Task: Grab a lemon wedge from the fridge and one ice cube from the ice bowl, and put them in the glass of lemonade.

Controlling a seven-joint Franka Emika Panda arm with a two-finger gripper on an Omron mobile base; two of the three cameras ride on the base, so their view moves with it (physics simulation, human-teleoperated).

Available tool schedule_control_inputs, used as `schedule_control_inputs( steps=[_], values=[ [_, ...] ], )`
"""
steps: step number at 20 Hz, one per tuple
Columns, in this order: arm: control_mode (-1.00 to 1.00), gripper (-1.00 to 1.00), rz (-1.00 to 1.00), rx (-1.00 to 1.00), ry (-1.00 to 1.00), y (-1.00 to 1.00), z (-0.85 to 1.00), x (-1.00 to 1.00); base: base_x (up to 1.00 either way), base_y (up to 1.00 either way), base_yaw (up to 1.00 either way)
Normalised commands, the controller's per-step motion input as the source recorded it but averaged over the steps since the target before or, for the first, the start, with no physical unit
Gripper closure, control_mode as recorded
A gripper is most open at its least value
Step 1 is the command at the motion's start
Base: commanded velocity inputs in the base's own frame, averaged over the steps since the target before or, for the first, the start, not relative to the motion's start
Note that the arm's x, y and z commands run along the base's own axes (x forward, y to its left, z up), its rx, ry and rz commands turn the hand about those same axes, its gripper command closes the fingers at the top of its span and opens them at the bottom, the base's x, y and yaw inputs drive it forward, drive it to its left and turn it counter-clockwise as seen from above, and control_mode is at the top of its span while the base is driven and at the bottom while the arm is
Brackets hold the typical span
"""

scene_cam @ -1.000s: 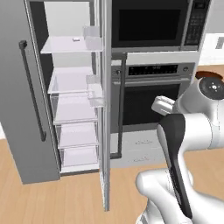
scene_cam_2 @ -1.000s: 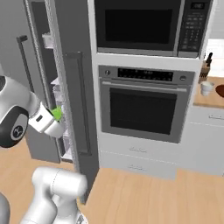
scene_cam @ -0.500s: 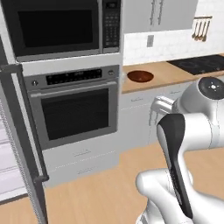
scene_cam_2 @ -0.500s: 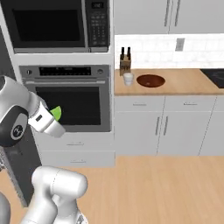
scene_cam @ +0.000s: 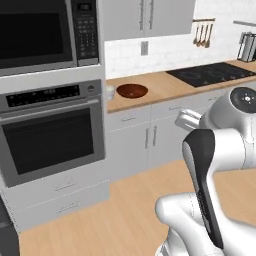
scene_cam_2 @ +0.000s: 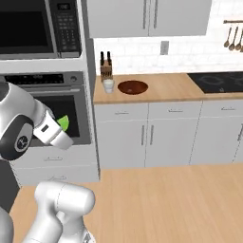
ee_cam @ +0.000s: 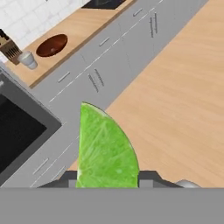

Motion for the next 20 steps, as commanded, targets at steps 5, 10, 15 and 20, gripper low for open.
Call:
schedule_control_inputs(
  steps=[5, 10, 15, 20],
  values=[
    [1.00, 1.00, 0.00, 0.00, 0.00, 0.00, 0.00, 0.00, 1.00, -0.94, 0.34],
    [1.00, 1.00, 0.00, 0.00, 0.00, 0.00, 0.00, 0.00, 0.89, -1.00, -0.30],
    [1.00, 1.00, 0.00, 0.00, 0.00, 0.00, 0.00, 0.00, 0.92, -0.64, -0.53],
    [1.00, 1.00, 0.00, 0.00, 0.00, 0.00, 0.00, 0.00, 1.00, -0.28, -0.22]
  ],
)
